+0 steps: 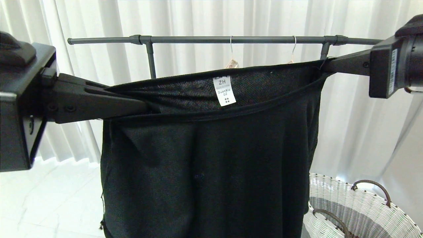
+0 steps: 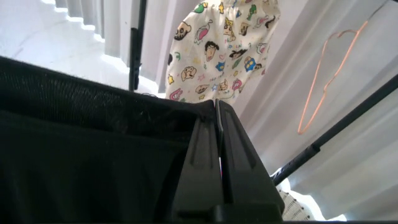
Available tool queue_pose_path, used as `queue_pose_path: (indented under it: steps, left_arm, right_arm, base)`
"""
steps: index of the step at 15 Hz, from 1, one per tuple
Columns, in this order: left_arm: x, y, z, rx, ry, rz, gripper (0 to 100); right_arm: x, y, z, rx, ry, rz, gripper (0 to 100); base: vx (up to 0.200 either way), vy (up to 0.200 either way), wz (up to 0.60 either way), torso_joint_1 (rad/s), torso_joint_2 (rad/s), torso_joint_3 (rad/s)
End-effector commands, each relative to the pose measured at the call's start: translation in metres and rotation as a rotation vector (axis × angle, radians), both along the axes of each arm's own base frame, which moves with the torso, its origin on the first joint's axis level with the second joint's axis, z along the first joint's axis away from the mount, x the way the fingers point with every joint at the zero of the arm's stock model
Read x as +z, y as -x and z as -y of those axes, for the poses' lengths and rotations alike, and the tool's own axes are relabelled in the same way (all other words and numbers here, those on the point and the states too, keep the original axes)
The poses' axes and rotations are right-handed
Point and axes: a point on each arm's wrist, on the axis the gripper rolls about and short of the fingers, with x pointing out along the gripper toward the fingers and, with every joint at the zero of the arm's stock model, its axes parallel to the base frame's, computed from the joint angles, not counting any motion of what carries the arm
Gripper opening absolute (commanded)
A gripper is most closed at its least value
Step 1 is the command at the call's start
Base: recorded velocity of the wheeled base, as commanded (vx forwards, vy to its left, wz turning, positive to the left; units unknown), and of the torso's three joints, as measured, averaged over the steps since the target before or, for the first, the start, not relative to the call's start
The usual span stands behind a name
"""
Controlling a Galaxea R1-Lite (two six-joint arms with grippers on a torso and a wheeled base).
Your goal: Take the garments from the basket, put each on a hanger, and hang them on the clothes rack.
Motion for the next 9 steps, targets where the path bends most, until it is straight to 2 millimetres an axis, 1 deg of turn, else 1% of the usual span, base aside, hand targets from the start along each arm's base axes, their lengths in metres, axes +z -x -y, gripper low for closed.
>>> queue_pose_path:
  steps: [1,6,9]
  left_arm:
    - [-0.001,-0.001,0.001,-0.001,-0.001,0.002,0]
    - [0.003,-0.007,0.006,0.000,0.038,0.056,0]
    - [-0.004,-0.019,0.011,0.057,0.036,0.089,0]
  right_arm:
    - [0.005,0.007,0.006,0.010,-0.016,0.015,0]
    - [0.005,0.010,0.005,0.023,-0.017,0.018,0]
    - [0.005,0.010,0.005,0.026,-0.018,0.018,0]
  base:
    - [0.000,0.000,0.00,0.000,0.00,0.000]
    - [0.000,0.000,0.00,0.000,0.00,0.000]
    - [0.000,0.000,0.00,0.000,0.00,0.000]
